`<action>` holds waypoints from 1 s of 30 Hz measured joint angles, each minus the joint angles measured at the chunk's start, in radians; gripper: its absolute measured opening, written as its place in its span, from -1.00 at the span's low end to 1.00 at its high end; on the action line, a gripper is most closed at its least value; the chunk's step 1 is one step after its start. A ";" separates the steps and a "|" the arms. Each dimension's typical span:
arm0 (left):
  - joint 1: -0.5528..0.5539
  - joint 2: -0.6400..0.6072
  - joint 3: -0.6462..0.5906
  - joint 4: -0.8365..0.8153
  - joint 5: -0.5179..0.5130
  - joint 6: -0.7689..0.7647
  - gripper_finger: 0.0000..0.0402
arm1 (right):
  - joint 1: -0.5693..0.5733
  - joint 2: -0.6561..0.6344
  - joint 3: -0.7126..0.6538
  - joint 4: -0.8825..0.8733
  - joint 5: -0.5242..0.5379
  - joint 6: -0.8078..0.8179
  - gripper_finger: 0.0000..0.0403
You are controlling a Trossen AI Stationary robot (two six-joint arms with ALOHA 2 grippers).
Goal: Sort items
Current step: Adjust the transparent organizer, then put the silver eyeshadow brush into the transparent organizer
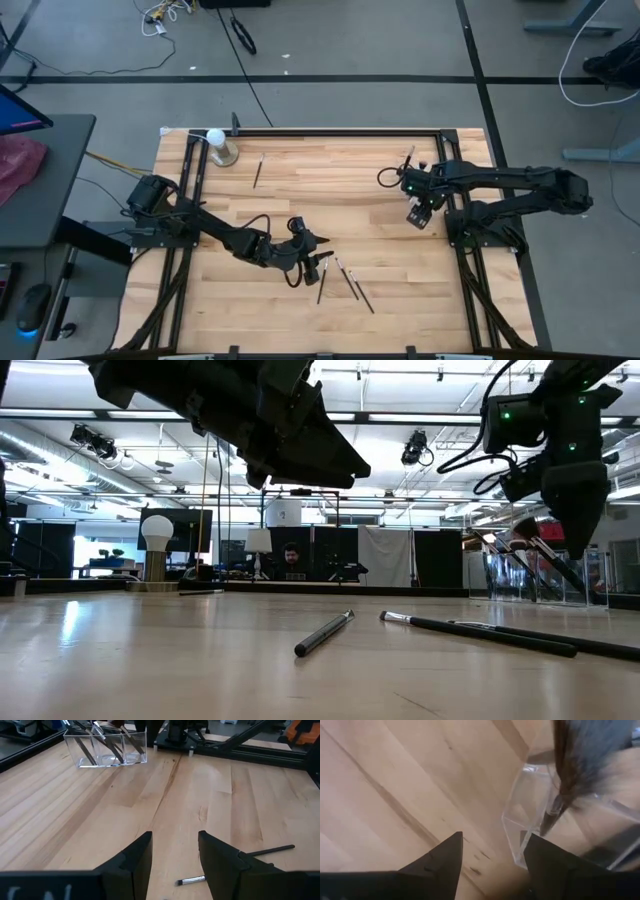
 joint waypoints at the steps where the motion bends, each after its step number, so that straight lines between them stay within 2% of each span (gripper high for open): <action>1: 0.000 0.000 0.000 0.000 0.000 0.000 -0.20 | 0.000 0.000 -0.004 0.012 -0.008 0.000 0.03; 20: 0.000 0.000 0.000 0.000 0.000 0.000 -0.20 | 0.000 0.000 -0.005 0.325 -0.115 -0.013 0.03; 25: 0.000 0.000 0.000 0.000 0.000 0.000 -0.20 | 0.000 0.001 0.018 0.274 -0.123 -0.022 0.03; 30: 0.000 0.000 0.000 0.000 0.000 0.000 -0.20 | 0.035 -0.006 0.151 0.148 -0.149 0.001 0.03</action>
